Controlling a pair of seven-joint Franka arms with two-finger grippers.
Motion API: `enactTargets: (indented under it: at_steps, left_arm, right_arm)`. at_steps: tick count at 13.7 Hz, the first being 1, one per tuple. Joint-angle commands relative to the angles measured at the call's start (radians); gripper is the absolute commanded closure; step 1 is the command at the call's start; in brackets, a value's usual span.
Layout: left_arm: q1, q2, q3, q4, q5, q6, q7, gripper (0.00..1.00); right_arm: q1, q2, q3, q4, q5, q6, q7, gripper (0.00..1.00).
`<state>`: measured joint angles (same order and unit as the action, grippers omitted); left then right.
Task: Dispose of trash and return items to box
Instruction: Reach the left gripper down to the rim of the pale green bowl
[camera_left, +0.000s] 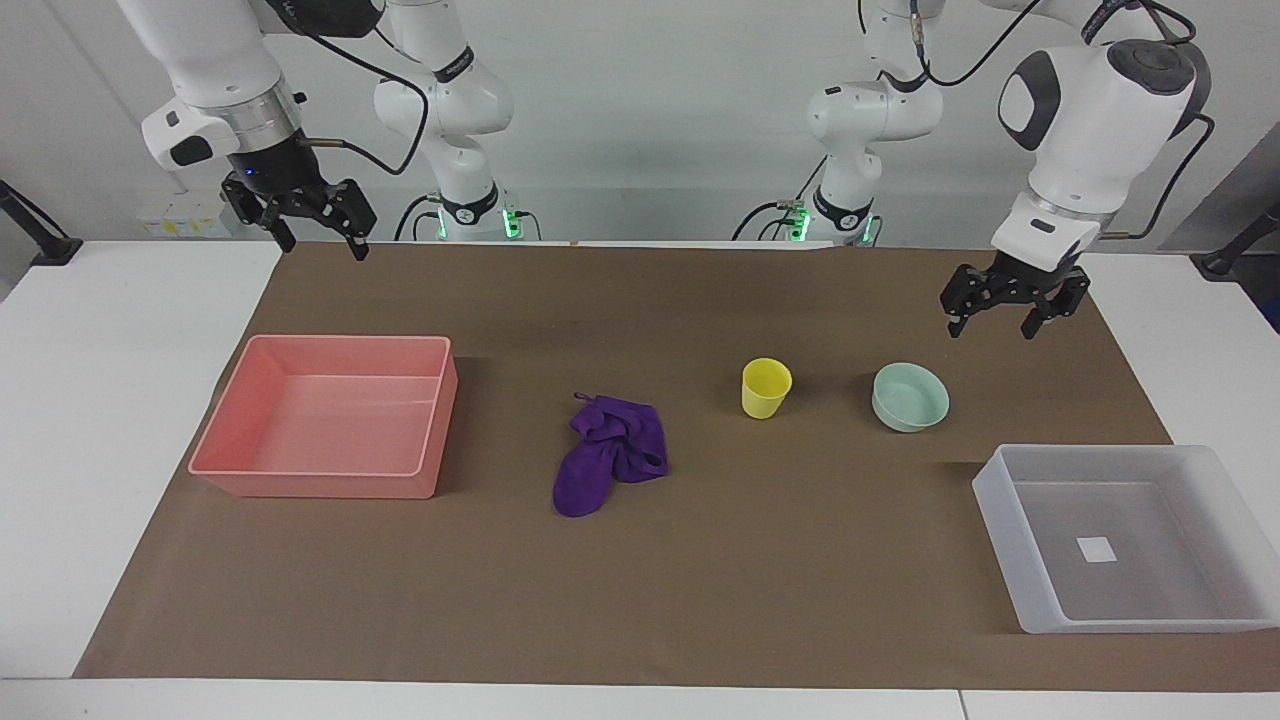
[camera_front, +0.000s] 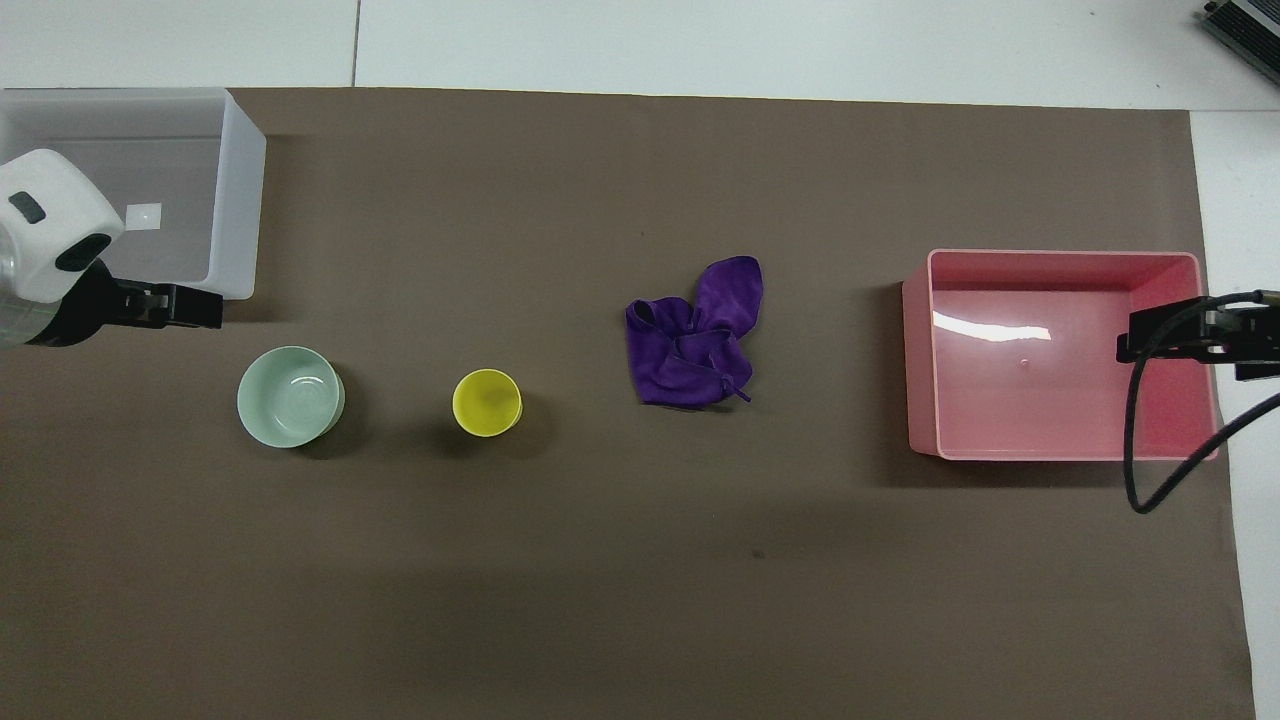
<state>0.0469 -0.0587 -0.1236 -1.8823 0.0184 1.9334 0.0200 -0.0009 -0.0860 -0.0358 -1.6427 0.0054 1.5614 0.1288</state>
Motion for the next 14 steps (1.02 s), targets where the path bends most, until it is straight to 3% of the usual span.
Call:
enactTargets:
  at_steps: [1, 8, 11, 14]
  left_arm:
    - [0.013, -0.03, -0.008, -0.142, 0.017, 0.125, -0.009, 0.0]
    - [0.066, 0.054, -0.008, -0.328, 0.017, 0.399, 0.001, 0.0]
    - [0.079, 0.056, -0.008, -0.452, 0.017, 0.547, 0.003, 0.0]
    - [0.08, 0.057, -0.008, -0.48, 0.017, 0.562, 0.003, 0.0]
  right_arm:
    - [-0.011, -0.035, 0.007, -0.046, -0.012, 0.003, 0.003, 0.0]
    - [-0.001, -0.052, 0.007, -0.078, -0.011, 0.011, -0.005, 0.0]
    - [-0.002, -0.052, 0.005, -0.08, -0.015, 0.038, -0.035, 0.0]
    - [-0.004, -0.052, 0.005, -0.083, -0.015, 0.04, -0.052, 0.0]
